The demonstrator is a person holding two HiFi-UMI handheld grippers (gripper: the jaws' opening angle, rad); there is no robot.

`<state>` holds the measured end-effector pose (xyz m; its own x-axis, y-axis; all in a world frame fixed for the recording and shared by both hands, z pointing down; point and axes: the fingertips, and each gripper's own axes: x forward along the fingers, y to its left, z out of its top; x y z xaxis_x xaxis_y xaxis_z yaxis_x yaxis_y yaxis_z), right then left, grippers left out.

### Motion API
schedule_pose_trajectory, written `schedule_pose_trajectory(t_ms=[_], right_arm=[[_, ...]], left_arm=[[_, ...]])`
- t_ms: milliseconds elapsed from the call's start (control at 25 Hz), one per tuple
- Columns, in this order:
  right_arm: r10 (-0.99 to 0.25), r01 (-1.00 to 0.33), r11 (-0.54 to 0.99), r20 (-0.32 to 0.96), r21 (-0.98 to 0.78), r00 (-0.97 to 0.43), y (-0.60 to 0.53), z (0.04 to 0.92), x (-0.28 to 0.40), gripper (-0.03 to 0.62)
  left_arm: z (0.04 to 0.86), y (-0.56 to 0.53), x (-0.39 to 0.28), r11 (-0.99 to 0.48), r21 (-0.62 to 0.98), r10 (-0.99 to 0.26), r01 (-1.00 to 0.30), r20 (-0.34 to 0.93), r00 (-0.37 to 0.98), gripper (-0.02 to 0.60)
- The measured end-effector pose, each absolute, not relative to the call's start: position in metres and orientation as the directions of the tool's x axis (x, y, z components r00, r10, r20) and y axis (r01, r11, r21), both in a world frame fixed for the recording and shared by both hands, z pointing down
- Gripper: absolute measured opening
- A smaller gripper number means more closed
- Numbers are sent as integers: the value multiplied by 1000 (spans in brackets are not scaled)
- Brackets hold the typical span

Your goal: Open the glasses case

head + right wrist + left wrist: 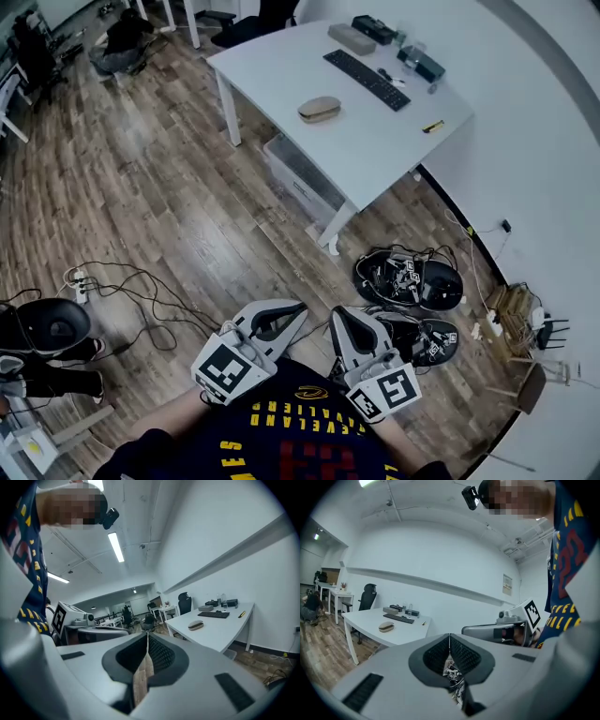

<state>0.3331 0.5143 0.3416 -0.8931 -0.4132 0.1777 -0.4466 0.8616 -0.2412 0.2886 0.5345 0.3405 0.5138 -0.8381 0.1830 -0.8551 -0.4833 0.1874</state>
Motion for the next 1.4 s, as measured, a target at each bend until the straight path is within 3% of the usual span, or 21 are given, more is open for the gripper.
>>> schedule_pose_trajectory(t_ms=[480,760,1400], right_arm=[[-431,-498,840,293,-216,-854,467,350,274,21],[-374,-459,857,329,-235,-867,452,362,252,21],[-212,-265,925,209,-271,-955,324,345,195,22]], left_arm=[[355,487,222,-488,279,-831,-827,141,538,12],[371,471,201,-435,316,-849,-843,167,501,14],[350,365,152,-265,191,-933,-945,199,301,12]])
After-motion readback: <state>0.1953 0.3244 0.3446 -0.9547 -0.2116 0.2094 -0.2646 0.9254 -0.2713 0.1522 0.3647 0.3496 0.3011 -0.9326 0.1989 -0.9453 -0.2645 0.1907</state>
